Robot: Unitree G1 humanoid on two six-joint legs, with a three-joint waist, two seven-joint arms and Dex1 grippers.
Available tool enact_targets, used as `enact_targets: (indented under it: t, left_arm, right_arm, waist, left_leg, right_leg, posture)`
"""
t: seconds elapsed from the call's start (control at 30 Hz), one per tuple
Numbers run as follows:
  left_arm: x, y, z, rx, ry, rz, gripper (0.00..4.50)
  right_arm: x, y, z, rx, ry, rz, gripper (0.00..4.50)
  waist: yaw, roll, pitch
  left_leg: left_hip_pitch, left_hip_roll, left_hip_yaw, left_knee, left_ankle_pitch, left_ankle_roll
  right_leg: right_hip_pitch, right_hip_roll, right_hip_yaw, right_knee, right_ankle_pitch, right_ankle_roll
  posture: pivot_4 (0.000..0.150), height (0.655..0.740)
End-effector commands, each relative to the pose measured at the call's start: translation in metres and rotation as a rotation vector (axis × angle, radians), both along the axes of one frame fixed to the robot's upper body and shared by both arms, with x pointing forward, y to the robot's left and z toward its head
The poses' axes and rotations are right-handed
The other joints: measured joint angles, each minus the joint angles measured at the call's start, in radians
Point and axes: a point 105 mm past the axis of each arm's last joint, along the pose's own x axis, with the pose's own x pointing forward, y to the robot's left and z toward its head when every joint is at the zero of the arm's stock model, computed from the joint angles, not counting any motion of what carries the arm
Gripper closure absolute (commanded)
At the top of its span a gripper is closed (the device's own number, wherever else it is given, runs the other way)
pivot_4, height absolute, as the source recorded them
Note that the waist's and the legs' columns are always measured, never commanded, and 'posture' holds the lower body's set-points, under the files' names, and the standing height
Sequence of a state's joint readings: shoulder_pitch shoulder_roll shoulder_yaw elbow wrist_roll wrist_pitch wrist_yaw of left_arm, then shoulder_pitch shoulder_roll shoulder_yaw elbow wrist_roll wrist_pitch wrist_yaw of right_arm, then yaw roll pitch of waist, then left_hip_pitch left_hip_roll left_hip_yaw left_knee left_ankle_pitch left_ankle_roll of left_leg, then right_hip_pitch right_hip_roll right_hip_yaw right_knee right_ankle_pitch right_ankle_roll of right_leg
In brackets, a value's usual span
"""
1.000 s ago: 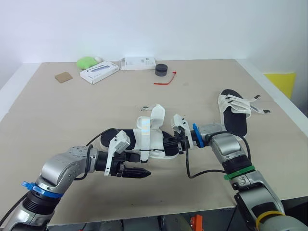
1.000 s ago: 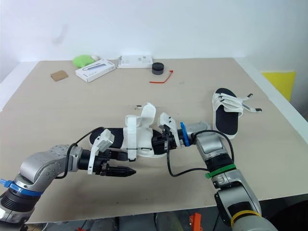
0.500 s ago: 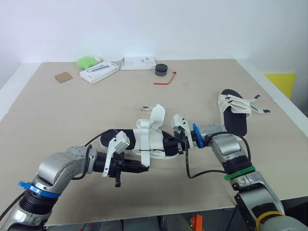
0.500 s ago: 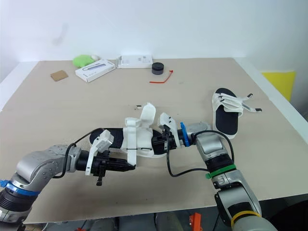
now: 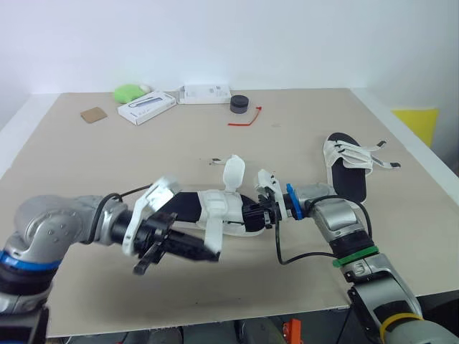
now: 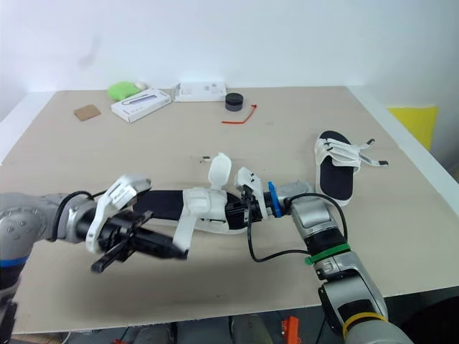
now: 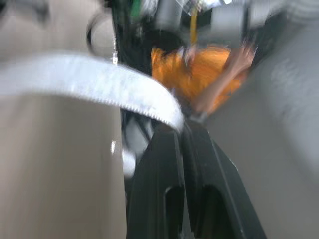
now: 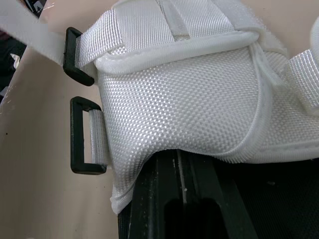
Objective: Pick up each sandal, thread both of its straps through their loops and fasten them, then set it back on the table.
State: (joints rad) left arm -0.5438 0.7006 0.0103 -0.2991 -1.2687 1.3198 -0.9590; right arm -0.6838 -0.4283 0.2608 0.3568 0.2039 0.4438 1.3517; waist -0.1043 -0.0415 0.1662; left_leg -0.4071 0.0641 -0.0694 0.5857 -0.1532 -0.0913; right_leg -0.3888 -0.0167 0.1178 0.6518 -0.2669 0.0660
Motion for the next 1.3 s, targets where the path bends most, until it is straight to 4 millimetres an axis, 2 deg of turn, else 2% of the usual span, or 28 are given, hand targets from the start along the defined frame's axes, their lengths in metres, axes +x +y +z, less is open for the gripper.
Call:
enact_targets:
  t: [0.03, 0.13, 0.37, 0.47, 0.63, 0.73, 0.83, 0.9, 1.07, 1.3]
  left_arm:
    - [0.038, -0.005, 0.008, -0.068, 0.075, 0.182, 4.46]
    - [0.067, -0.006, -0.001, -0.082, 0.190, 0.317, 4.46]
    - [0.101, -0.003, -0.025, -0.095, 0.404, 0.478, 4.46]
    - [0.106, -0.007, -0.030, -0.093, 0.446, 0.483, 4.46]
    - [0.100, -0.019, -0.049, 0.012, 0.448, 0.450, 4.46]
    - [0.104, -0.019, -0.055, 0.045, 0.441, 0.474, 3.69]
    - [0.115, -0.014, -0.059, 0.047, 0.456, 0.531, 2.42]
    - [0.121, -0.010, -0.061, 0.047, 0.468, 0.564, 1.99]
    - [0.128, -0.006, -0.056, 0.001, 0.479, 0.598, 1.99]
    - [0.149, 0.001, -0.042, -0.101, 0.465, 0.689, 1.99]
  right_arm:
    - [-0.003, -0.003, -0.028, -0.074, 0.072, -0.034, 4.50]
    - [-0.003, -0.003, -0.028, -0.074, 0.069, -0.036, 4.50]
    - [-0.003, -0.005, -0.028, -0.077, 0.066, -0.042, 4.50]
    - [-0.003, -0.005, -0.029, -0.078, 0.065, -0.045, 4.50]
    - [-0.003, -0.006, -0.028, -0.076, 0.062, -0.050, 4.50]
    - [-0.004, -0.008, -0.028, -0.077, 0.064, -0.055, 4.50]
    - [-0.005, -0.009, -0.029, -0.077, 0.066, -0.062, 4.50]
    - [-0.005, -0.010, -0.029, -0.076, 0.067, -0.066, 4.50]
    - [-0.005, -0.009, -0.029, -0.072, 0.068, -0.072, 4.50]
    - [-0.004, -0.007, -0.029, -0.064, 0.068, -0.074, 4.50]
  waist:
    - [-0.002, -0.001, 0.000]
    - [-0.004, 0.000, 0.000]
    - [-0.002, -0.001, 0.000]
    - [-0.001, 0.000, -0.001]
    - [-0.002, 0.000, -0.001]
    - [-0.002, 0.000, -0.001]
    - [-0.001, 0.000, -0.001]
    - [-0.001, 0.000, -0.001]
    - [-0.001, 0.000, -0.001]
    - [-0.001, 0.000, -0.001]
  left_leg:
    - [0.000, 0.000, 0.000, 0.000, 0.000, 0.000]
    - [-0.001, 0.001, -0.001, 0.000, 0.000, 0.000]
    - [-0.001, 0.000, -0.002, 0.001, 0.000, 0.000]
    - [-0.001, 0.000, -0.002, 0.001, 0.000, 0.000]
    - [-0.001, 0.000, -0.002, 0.001, 0.000, 0.000]
    - [0.000, 0.000, -0.002, 0.001, 0.000, -0.001]
    - [0.000, 0.000, -0.002, 0.001, 0.000, -0.001]
    - [0.000, 0.000, -0.002, 0.001, 0.000, -0.001]
    - [-0.001, 0.000, -0.002, 0.001, 0.000, -0.001]
    - [-0.001, 0.000, -0.002, 0.001, 0.000, -0.001]
  right_leg:
    - [0.001, 0.001, 0.000, 0.000, 0.001, 0.000]
    - [0.003, 0.002, 0.001, 0.001, 0.002, 0.002]
    - [0.003, 0.003, 0.001, 0.001, 0.002, 0.001]
    - [0.003, 0.003, 0.001, 0.001, 0.002, 0.001]
    - [0.003, 0.003, 0.001, 0.001, 0.003, 0.002]
    - [0.003, 0.003, 0.001, 0.001, 0.003, 0.002]
    - [0.003, 0.003, 0.001, 0.001, 0.002, 0.001]
    - [0.004, 0.003, 0.001, 0.001, 0.002, 0.002]
    - [0.004, 0.003, 0.001, 0.001, 0.002, 0.002]
    - [0.004, 0.003, 0.001, 0.001, 0.002, 0.002]
  posture:
    - [0.150, 0.7400]
    - [0.150, 0.7400]
    - [0.150, 0.7400]
    - [0.150, 0.7400]
    - [0.150, 0.7400]
    - [0.150, 0.7400]
    - [0.150, 0.7400]
    - [0.150, 0.7400]
    - [0.150, 0.7400]
    - [0.150, 0.7400]
